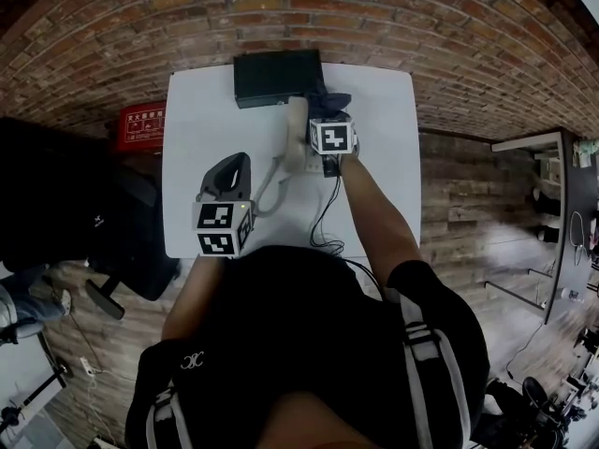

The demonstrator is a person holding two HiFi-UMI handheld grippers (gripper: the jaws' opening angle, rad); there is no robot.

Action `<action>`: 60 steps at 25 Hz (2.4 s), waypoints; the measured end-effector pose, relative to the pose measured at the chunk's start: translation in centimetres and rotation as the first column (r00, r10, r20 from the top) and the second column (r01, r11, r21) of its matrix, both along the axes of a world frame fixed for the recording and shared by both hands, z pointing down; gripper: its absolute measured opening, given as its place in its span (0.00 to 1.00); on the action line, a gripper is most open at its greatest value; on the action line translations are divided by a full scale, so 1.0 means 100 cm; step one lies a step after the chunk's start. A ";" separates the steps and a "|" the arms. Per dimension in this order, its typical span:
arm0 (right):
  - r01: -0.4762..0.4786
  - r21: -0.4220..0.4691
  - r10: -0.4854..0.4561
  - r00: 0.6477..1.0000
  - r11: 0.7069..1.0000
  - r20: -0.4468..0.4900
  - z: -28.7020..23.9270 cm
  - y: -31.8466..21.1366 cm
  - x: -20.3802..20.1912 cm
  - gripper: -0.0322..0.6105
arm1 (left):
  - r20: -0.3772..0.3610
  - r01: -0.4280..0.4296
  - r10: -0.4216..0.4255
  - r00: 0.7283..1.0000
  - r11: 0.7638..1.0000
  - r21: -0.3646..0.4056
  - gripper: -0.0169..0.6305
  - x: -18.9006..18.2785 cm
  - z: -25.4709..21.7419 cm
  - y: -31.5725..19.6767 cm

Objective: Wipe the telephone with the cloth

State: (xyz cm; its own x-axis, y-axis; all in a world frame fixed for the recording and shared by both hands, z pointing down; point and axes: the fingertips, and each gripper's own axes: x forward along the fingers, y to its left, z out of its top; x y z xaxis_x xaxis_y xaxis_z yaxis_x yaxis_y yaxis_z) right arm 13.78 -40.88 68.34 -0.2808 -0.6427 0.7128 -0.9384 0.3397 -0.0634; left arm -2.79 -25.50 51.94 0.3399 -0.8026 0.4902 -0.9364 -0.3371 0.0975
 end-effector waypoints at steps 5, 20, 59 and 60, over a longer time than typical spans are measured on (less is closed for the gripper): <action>0.073 -0.014 -0.073 0.997 0.997 -0.035 0.008 0.021 -0.009 0.12 | -0.008 0.012 -0.012 1.000 1.000 0.000 0.01 -0.004 -0.001 0.003; 0.135 -0.106 -0.139 0.990 0.985 -0.036 0.029 0.105 -0.010 0.12 | -0.021 -0.017 0.017 1.000 1.000 0.009 0.01 0.004 -0.005 0.009; -0.102 0.057 0.107 0.989 0.993 -0.097 0.008 0.008 0.065 0.13 | 0.016 -0.011 0.012 1.000 1.000 -0.015 0.01 0.008 0.002 0.013; -0.098 0.052 0.102 0.990 0.994 -0.102 0.007 0.005 0.064 0.13 | 0.015 -0.007 0.007 1.000 1.000 -0.014 0.01 0.006 0.002 0.012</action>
